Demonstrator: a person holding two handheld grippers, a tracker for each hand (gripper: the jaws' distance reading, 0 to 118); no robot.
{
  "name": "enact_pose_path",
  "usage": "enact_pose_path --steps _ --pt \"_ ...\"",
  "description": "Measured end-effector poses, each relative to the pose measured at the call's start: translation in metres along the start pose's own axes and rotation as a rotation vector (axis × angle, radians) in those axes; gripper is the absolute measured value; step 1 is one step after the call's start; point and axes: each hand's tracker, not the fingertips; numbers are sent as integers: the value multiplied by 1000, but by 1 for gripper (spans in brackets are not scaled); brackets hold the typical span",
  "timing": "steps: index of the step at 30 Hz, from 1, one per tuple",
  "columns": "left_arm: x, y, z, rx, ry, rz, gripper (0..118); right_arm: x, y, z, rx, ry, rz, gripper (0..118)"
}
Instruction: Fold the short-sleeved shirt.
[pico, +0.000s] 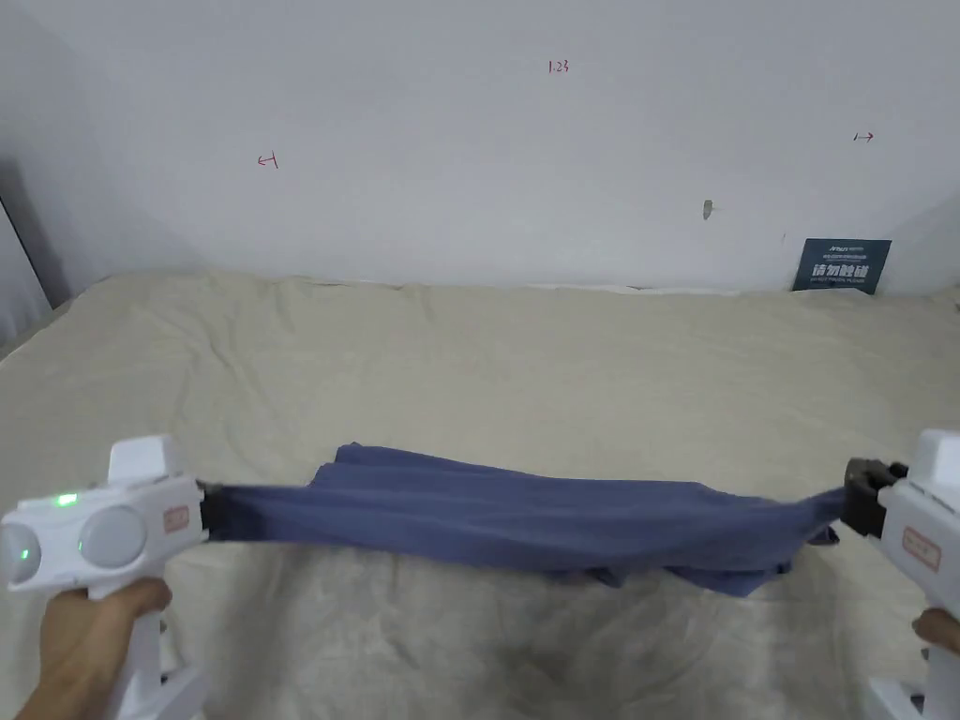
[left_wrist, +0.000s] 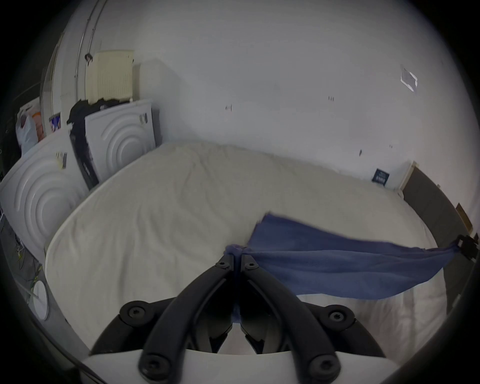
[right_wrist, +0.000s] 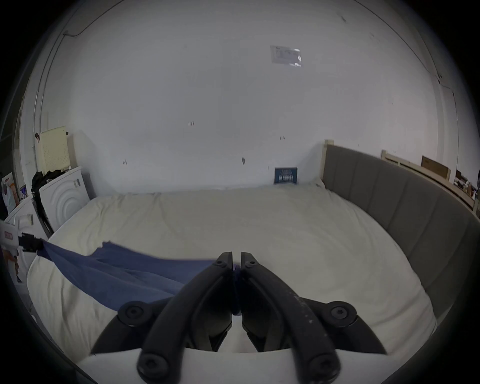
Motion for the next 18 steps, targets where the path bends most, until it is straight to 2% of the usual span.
enact_pose_path --steps 10,18 --pt "-45 -147 48 -205 22 -35 4 25 -131 83 -199 -40 -44 8" --pt "-57 -210 61 -338 74 -48 4 33 -209 101 -411 -92 -45 8"
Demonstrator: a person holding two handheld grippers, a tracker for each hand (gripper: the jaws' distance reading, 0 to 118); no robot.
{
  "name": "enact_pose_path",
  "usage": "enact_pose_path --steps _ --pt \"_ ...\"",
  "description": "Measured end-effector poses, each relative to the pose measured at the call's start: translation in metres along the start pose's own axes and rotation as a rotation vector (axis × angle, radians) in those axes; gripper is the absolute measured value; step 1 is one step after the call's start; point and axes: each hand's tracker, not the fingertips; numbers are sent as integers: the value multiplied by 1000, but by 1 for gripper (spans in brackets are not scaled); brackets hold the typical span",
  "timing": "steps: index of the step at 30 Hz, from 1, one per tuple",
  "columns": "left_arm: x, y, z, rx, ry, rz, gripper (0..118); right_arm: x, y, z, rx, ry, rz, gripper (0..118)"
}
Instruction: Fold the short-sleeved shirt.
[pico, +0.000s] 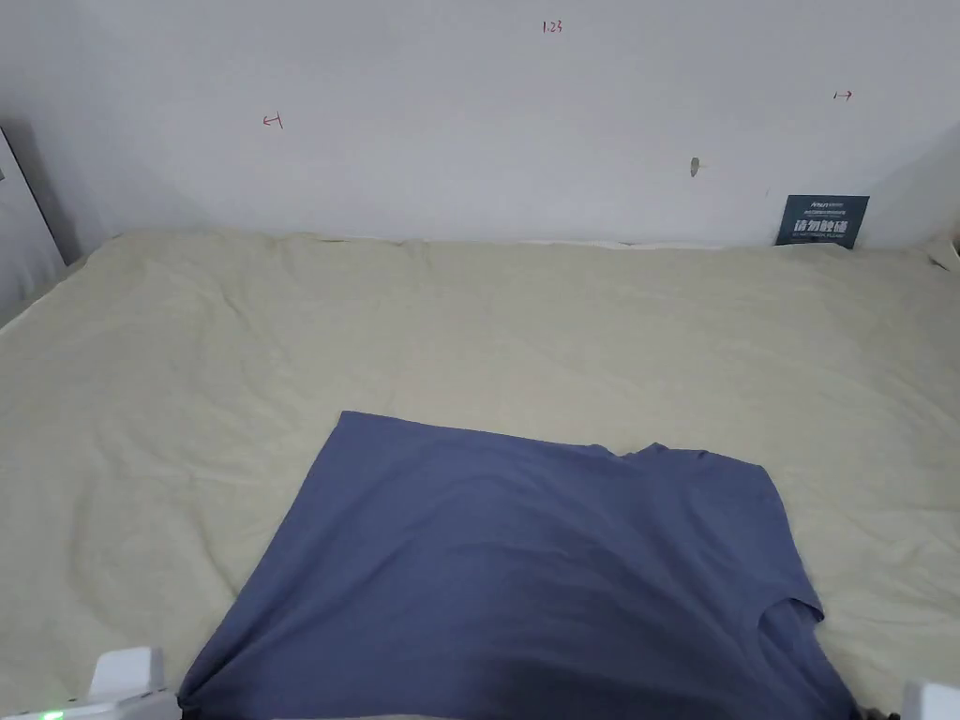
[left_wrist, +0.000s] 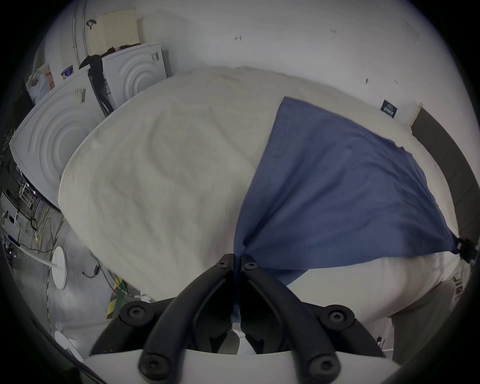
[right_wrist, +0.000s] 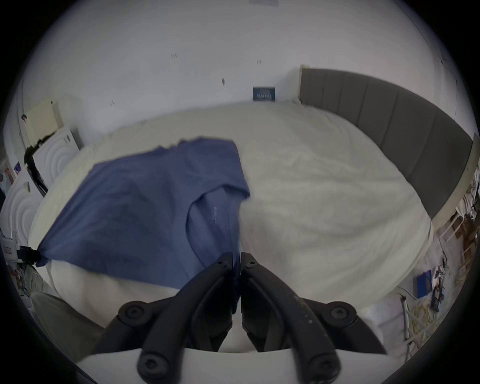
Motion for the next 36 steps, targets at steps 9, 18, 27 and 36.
enact_pose_path --steps 9,18,27,36 --pt "-7 -15 -25 -92 8 67 4 0 -16 -45 -177 -40 -47 8" --pt "-2 15 8 2 -31 167 115 -1 25 -5 -3 -3 -31 100" --pt "59 86 136 579 -161 133 114 -43 120 113 557 50 26 101" --pt "100 97 160 863 -161 46 26 -88 131 155 731 22 92 48"
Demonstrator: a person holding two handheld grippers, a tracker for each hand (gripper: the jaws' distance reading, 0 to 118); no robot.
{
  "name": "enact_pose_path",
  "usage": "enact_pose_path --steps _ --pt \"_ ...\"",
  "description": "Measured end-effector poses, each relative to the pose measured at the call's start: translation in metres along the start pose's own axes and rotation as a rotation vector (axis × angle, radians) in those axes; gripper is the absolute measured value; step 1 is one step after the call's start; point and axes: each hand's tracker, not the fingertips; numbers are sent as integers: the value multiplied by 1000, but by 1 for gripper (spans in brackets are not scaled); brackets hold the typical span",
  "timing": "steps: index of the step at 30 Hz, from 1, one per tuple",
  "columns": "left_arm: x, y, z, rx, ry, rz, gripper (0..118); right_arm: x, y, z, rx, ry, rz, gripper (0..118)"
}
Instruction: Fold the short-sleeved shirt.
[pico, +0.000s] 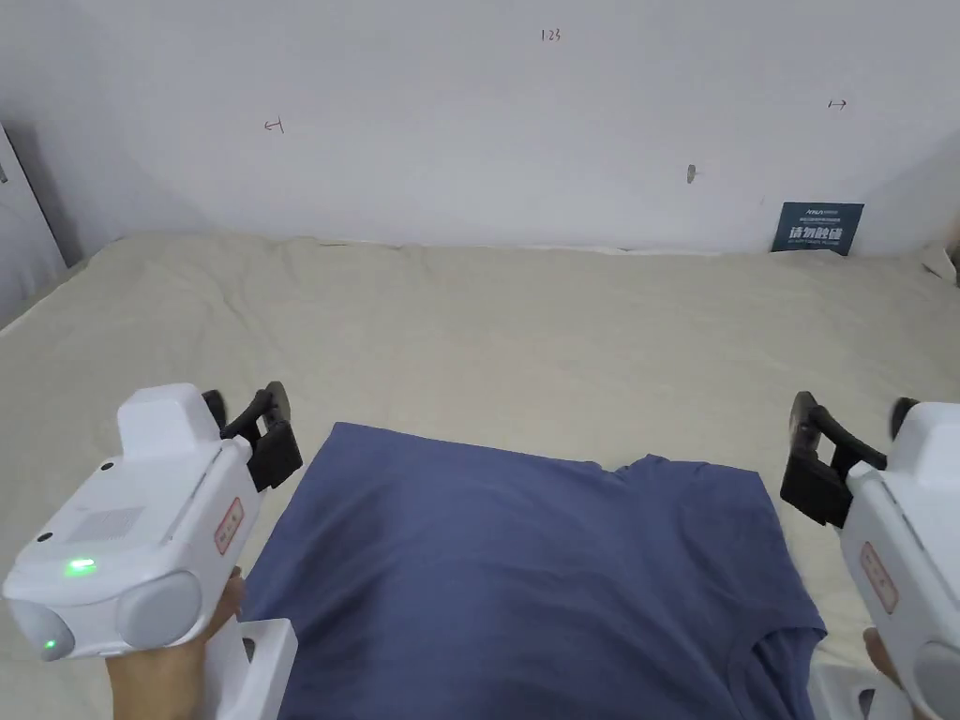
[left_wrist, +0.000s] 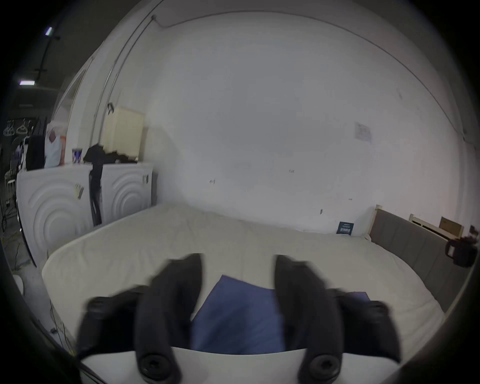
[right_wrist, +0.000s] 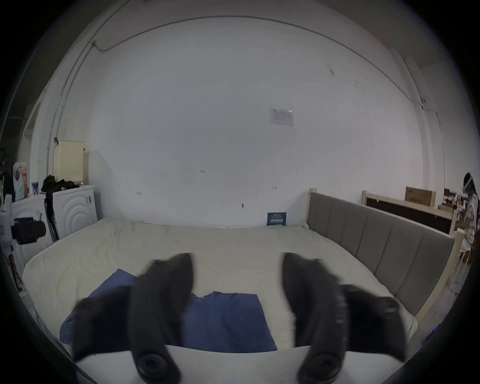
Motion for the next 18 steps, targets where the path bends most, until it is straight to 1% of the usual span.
enact_pose_path --steps 1,2,4,6,8,11,13,18 --pt "4 -2 -2 -2 -7 -8 0 -3 -1 0 9 -2 12 21" --pt "13 -5 -3 -11 10 -37 1 -6 -1 -1 13 -2 16 3" --pt "18 -7 -8 -50 -64 -35 0 -4 -3 -5 22 -2 19 2" --pt "22 -10 -14 -52 -54 -39 0 -4 -2 -9 19 1 20 2" --pt "29 -12 -24 -72 -63 -75 0 -3 -3 -15 13 -2 26 2" --pt "33 -11 -44 -115 -74 -101 0 -1 -3 -26 7 -4 13 2" --pt "35 -11 -71 -176 -98 -97 0 1 -4 -36 -2 -8 14 2" --pt "28 -17 -168 -375 -160 -81 0 5 -9 -68 -29 -7 16 2"
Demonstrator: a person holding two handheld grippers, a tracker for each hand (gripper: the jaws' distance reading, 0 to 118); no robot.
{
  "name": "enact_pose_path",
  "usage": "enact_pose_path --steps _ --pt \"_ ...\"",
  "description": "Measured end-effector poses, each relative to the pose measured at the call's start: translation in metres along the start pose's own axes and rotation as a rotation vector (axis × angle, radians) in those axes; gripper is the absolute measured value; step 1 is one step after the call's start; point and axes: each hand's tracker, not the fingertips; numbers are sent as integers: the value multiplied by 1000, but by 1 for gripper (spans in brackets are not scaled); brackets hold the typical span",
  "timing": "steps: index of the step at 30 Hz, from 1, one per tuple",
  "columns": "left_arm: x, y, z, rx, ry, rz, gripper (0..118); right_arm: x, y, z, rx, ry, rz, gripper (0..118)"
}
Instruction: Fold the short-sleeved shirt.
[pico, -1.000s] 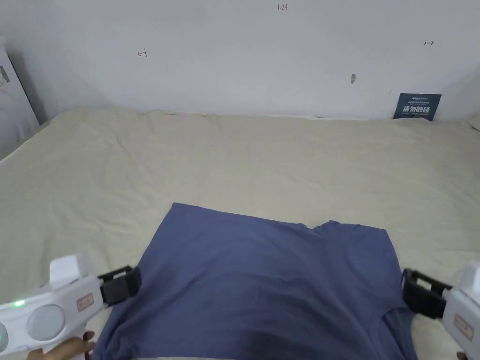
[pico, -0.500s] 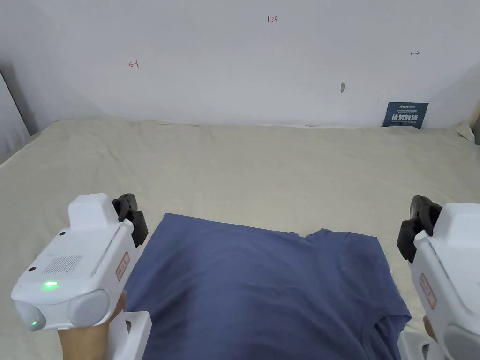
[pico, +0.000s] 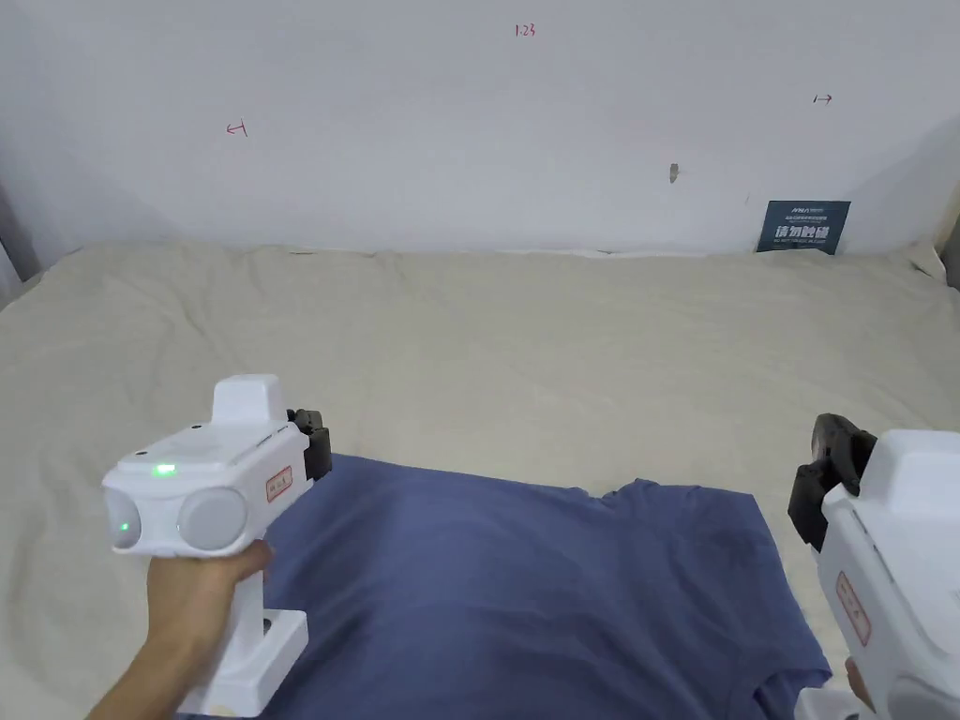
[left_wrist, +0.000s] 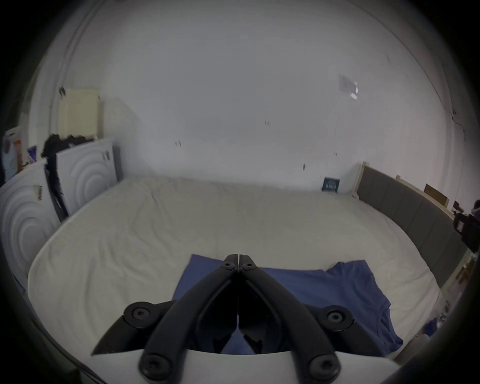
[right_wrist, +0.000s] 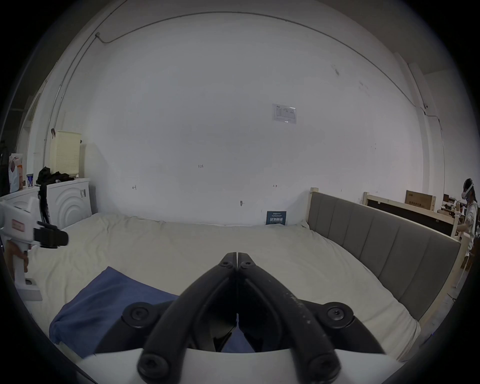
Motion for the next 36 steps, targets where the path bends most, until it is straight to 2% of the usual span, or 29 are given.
enact_pose_path --steps 4,5,6,8,9,12,15,16,19,20,21,22,23,25,27,28,29,30,32,33,34,36 --pt "-18 18 -79 -155 13 47 2 1 -8 -37 -31 -6 7 2" --pt "-24 20 -103 -190 22 54 14 2 -11 -48 -39 -9 7 2" --pt "-30 22 -123 -244 31 56 38 1 -14 -58 -50 -12 7 2" --pt "-36 21 -158 -352 41 59 105 3 -21 -81 -80 -19 6 2" --pt "-38 18 -173 -368 73 49 113 3 -25 -91 -92 -23 4 2" --pt "-47 8 -219 -392 146 13 108 5 -40 -122 -131 -36 1 2" --pt "-59 -5 -258 -504 151 52 107 8 -56 -147 -166 -54 -6 2" --pt "-68 -10 -279 -527 158 59 102 10 -61 -155 -176 -59 -8 2" --pt "-70 -23 -295 -540 170 48 64 15 -73 -171 -213 -76 -18 2" --pt "-63 -26 -290 -556 159 50 64 18 -76 -176 -226 -79 -25 2" --pt "-59 -27 -285 -537 167 42 56 21 -79 -180 -238 -78 -30 2" --pt "-55 -24 -280 -506 168 29 37 23 -82 -183 -256 -79 -39 2" --pt "-52 -24 -277 -485 139 20 4 27 -84 -187 -268 -80 -44 2" --pt "-54 -34 -288 -482 96 14 4 34 -89 -195 -313 -76 -63 4" --pt "-48 -34 -287 -489 104 -15 4 43 -93 -206 -369 -76 -97 19" --pt "-39 -33 -276 -465 119 -28 4 49 -96 -214 -402 -68 -119 24" --pt "-37 -30 -269 -430 137 -33 4 54 -99 -223 -448 -54 -128 24" --pt "-37 -25 -261 -405 125 -19 4 58 -104 -231 -480 -55 -138 47" --pt "-34 -12 -240 -377 91 12 4 67 -116 -253 -575 -49 -160 102" --pt "-34 -7 -232 -367 82 15 4 70 -122 -261 -593 -56 -192 114" --pt "-33 -2 -224 -353 76 9 4 72 -129 -271 -616 -43 -203 117" --pt "-37 8 -219 -335 71 0 4 74 -141 -291 -696 -16 -207 114"
